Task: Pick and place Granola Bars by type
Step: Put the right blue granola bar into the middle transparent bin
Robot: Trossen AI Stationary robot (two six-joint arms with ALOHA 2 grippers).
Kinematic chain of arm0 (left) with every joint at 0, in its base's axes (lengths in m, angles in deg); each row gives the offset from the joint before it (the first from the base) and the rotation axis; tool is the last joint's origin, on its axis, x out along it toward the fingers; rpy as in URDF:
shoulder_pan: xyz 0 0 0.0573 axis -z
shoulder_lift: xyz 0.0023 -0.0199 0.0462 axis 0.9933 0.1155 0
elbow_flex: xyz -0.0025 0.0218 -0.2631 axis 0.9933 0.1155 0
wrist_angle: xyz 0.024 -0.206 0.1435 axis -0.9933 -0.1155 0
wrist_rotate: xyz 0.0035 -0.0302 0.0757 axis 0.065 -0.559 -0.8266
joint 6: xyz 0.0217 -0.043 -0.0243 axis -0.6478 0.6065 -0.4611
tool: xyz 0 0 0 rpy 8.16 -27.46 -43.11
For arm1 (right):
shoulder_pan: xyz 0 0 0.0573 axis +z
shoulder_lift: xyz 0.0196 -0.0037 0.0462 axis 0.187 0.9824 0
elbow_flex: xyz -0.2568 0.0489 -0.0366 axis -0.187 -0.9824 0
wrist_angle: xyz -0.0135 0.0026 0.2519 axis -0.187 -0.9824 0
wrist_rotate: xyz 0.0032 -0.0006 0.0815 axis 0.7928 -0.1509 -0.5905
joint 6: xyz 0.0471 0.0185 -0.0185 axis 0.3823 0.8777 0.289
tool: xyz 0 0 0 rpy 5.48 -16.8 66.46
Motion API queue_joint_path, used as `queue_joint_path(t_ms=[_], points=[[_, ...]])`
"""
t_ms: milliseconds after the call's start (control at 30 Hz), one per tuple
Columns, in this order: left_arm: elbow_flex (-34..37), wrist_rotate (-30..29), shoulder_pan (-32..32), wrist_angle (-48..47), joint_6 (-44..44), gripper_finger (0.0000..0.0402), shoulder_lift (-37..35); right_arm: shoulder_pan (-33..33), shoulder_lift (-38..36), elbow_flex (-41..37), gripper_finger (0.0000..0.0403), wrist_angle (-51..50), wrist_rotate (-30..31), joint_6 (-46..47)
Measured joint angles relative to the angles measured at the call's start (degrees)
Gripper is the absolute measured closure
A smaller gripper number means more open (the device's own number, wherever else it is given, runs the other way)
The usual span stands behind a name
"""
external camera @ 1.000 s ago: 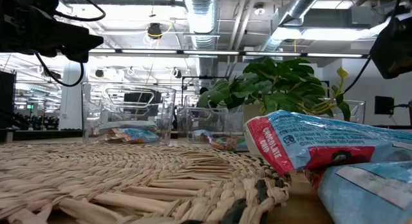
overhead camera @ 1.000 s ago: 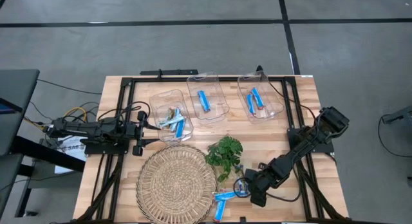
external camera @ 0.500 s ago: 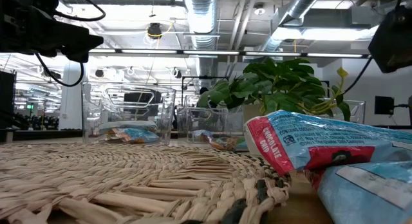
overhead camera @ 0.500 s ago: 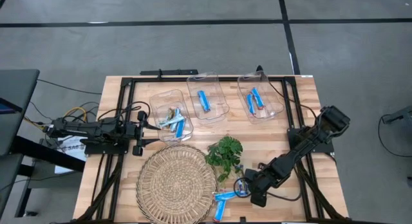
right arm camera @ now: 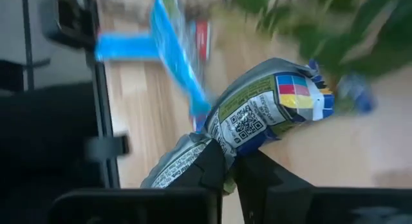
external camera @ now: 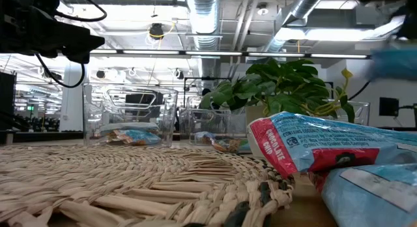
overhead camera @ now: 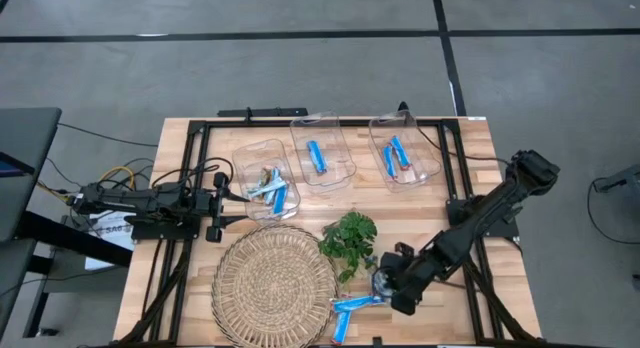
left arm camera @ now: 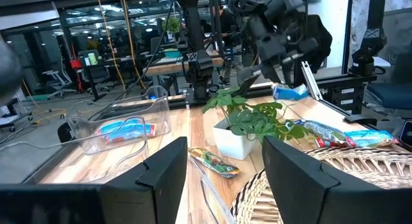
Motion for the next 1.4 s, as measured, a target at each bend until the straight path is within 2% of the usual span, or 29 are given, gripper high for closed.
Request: queue_joint_path(t_ms=[200,333,533,800,1067,1233,1400], points=[[0.0,0.0,0.0,0.0,-0.2,0.0206,0.0,-3.9,-4.9,0.0,0.0383,1.9,5.7,-8.6],[0.0,0.0,0.0,0.0,-0.3,0.0206,0.0,-8.9,-7.7,0.0,0.0380,5.3,8.1,-16.9],[0.0,0.0,0.0,0.0,0.0,0.0206,0.0,-19.7,-9.5,0.0,0.0386,13.7,9.3,-30.5],[0.0,0.0,0.0,0.0,-0.2,0.0206,0.0,-35.5,-7.7,-0.1,0.0381,25.3,9.8,-45.5],[0.0,0.0,0.0,0.0,-0.1,0.0206,0.0,-48.6,-0.7,0.0,0.0381,33.6,12.0,-49.0],[0.0,0.0,0.0,0.0,-0.5,0.0206,0.0,-52.4,3.3,1.3,0.0382,33.8,11.6,-49.0],[0.0,0.0,0.0,0.0,0.0,0.0206,0.0,-53.5,5.8,3.8,0.0371,31.7,8.7,-49.0]])
